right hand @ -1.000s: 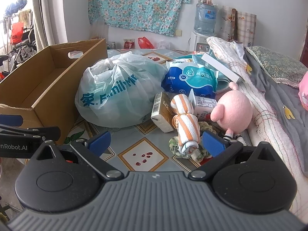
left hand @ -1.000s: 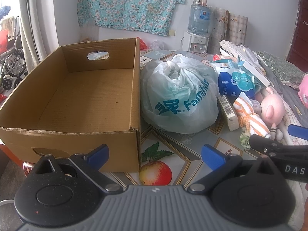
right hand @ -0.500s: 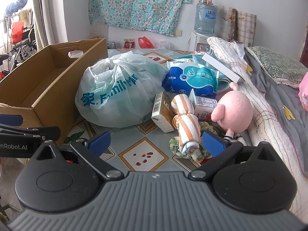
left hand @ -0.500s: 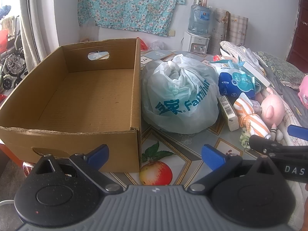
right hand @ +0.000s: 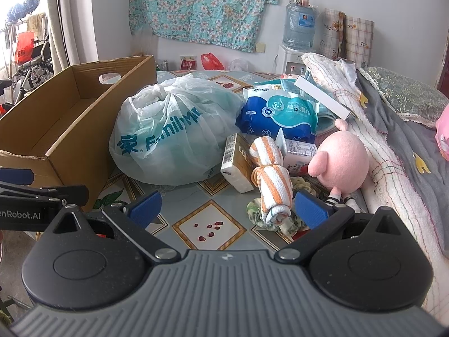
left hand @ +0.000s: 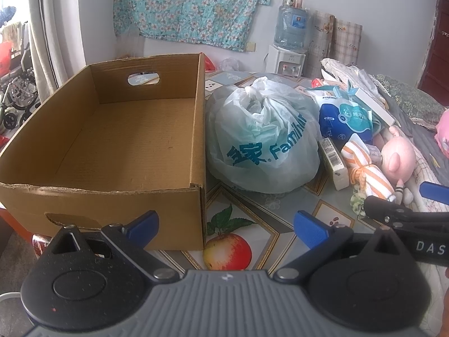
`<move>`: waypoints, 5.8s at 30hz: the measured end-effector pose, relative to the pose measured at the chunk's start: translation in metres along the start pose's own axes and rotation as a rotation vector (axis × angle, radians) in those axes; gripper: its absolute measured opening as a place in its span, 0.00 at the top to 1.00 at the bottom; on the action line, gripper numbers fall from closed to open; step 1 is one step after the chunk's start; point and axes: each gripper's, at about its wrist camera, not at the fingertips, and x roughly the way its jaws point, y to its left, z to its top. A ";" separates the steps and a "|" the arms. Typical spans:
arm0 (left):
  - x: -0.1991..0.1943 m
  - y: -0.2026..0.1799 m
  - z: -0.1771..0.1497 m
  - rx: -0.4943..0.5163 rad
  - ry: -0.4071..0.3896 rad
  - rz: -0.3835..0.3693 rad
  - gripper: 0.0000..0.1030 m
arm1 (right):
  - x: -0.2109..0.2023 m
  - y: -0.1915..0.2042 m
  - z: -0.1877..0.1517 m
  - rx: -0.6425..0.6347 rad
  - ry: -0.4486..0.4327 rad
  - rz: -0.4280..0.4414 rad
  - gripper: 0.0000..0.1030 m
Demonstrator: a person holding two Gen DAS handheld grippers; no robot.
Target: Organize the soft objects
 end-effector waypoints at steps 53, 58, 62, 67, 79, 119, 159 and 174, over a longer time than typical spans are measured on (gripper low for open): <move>0.044 -0.166 0.048 0.405 -0.142 -0.323 0.01 | 0.020 -0.201 -0.032 0.431 -0.253 -0.120 0.01; 0.063 -0.191 0.063 0.426 -0.147 -0.408 0.07 | 0.037 -0.220 -0.025 0.498 -0.254 -0.068 0.01; 0.085 -0.210 0.074 0.445 -0.078 -0.496 0.20 | 0.048 -0.225 -0.020 0.524 -0.256 -0.038 0.05; 0.105 -0.234 0.076 0.482 -0.001 -0.564 0.20 | 0.062 -0.230 -0.016 0.562 -0.233 0.016 0.25; 0.127 -0.257 0.075 0.538 0.023 -0.506 0.47 | 0.087 -0.237 -0.019 0.629 -0.181 0.084 0.50; 0.075 -0.259 0.048 0.479 -0.105 -0.706 0.23 | 0.030 -0.262 -0.050 0.770 -0.206 0.103 0.27; 0.069 -0.235 0.011 0.529 -0.016 -0.940 0.22 | 0.062 -0.275 -0.032 0.683 0.048 0.223 0.23; 0.102 -0.250 0.028 0.481 0.033 -0.753 0.23 | 0.055 -0.295 -0.050 0.762 -0.002 0.255 0.25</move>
